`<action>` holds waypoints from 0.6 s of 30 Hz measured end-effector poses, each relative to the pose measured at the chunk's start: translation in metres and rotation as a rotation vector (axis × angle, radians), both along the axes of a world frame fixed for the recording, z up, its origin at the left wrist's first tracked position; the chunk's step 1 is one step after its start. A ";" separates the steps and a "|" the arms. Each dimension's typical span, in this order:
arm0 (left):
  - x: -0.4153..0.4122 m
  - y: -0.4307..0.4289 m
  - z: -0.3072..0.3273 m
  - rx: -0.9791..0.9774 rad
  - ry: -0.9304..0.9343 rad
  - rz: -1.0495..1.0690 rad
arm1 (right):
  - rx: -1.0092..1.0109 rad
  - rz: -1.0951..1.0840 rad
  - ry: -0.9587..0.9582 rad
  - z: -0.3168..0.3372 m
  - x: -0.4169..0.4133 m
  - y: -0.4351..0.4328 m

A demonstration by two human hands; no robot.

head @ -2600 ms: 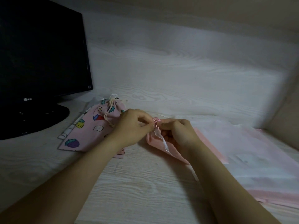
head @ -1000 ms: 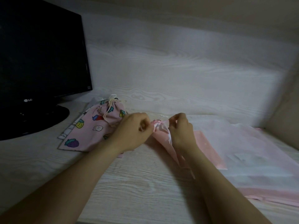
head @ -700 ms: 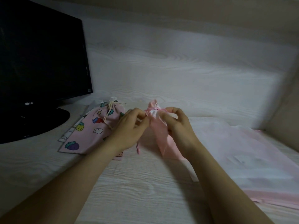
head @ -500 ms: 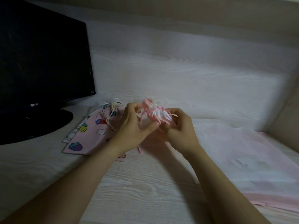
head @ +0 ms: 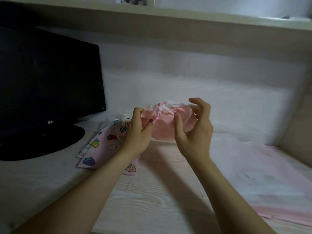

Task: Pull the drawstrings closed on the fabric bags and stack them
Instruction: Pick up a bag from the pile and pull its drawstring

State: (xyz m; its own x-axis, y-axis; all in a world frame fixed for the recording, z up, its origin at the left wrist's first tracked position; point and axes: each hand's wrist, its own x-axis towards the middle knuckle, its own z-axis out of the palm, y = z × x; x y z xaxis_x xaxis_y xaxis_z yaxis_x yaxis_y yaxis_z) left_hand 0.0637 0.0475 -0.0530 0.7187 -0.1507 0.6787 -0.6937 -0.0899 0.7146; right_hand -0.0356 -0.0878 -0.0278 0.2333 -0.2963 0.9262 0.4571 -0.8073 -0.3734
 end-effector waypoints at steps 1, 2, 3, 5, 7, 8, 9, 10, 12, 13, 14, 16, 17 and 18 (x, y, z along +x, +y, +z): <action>-0.004 0.000 0.006 -0.032 0.005 -0.014 | 0.039 -0.010 -0.016 0.003 -0.001 0.002; -0.009 0.000 0.012 -0.054 0.012 -0.033 | 0.083 -0.011 -0.020 0.005 -0.002 0.004; -0.015 0.001 0.020 -0.072 0.005 -0.044 | 0.120 -0.017 -0.025 0.008 -0.005 0.007; -0.025 0.001 0.035 -0.097 -0.024 -0.045 | 0.182 -0.047 -0.038 0.011 -0.009 0.009; -0.034 0.004 0.053 -0.117 -0.063 -0.032 | 0.230 -0.084 -0.056 0.016 -0.013 0.009; -0.038 0.008 0.062 -0.127 -0.076 -0.018 | 0.247 -0.092 -0.057 0.021 -0.015 0.011; -0.040 0.011 0.067 -0.137 -0.077 0.002 | 0.255 -0.096 -0.046 0.024 -0.017 0.012; -0.041 0.015 0.072 -0.150 -0.071 0.022 | 0.259 -0.096 -0.030 0.027 -0.018 0.013; -0.044 0.025 0.078 -0.170 -0.082 0.106 | 0.269 -0.069 0.038 0.029 -0.017 0.018; -0.044 0.030 0.078 -0.172 -0.103 0.176 | 0.270 -0.046 0.100 0.029 -0.015 0.020; -0.043 0.035 0.077 -0.159 -0.129 0.258 | 0.264 -0.021 0.178 0.027 -0.011 0.023; -0.035 0.047 0.072 -0.076 -0.168 0.421 | 0.213 0.028 0.344 0.022 -0.003 0.031; -0.029 0.053 0.069 -0.020 -0.171 0.478 | 0.155 0.042 0.406 0.018 0.001 0.034; -0.024 0.058 0.065 0.036 -0.160 0.514 | 0.084 0.059 0.447 0.013 0.005 0.038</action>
State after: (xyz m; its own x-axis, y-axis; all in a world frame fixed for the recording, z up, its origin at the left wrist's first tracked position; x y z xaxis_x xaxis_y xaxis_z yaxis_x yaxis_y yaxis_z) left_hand 0.0398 0.1052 0.0120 0.5937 0.1680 0.7870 -0.6540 -0.4692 0.5935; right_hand -0.0309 -0.0493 -0.0145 0.6231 -0.3402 0.7042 0.2809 -0.7430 -0.6075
